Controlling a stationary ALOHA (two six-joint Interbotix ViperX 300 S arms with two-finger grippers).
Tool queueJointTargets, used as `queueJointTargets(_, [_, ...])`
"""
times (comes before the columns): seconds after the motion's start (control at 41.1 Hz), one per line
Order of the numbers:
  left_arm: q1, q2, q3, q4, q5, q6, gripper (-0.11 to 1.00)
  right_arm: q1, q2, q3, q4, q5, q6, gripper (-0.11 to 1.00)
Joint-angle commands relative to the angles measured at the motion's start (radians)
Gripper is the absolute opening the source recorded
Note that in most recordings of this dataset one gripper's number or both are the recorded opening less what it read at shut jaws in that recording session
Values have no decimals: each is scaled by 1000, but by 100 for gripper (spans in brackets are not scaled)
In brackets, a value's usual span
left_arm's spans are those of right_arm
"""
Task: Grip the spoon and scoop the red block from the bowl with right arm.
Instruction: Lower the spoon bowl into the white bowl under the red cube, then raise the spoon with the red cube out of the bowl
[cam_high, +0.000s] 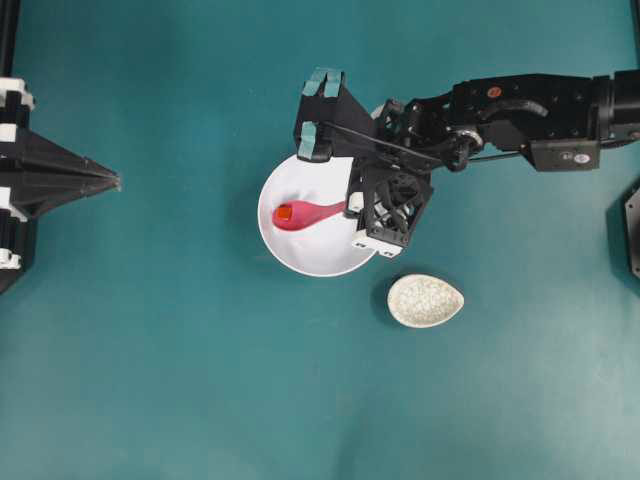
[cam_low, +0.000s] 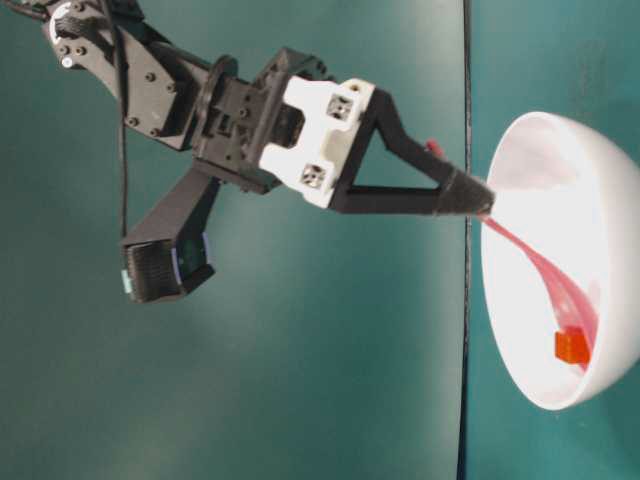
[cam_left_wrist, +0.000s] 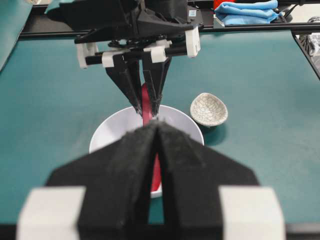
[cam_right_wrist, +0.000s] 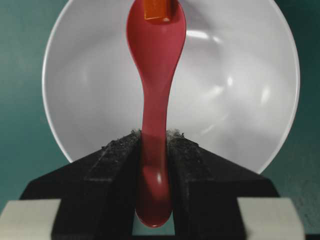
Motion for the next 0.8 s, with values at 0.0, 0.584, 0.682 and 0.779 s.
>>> queueJointTargets(0.0, [-2,8,-12,2,-5,2,0,0,-43,11,3,-31,5,23])
queueJointTargets(0.584, [-2,8,-11,2,-5,0,0,15,-351,382,3,-451,3,23])
queueJointTargets(0.682, [-2,8,-11,2,-5,0,0,15,-413,377,2,-440,3,23])
queueJointTargets(0.779, [-2,8,-11,2,-5,0,0,15,-468,353,-2,-408,2,23])
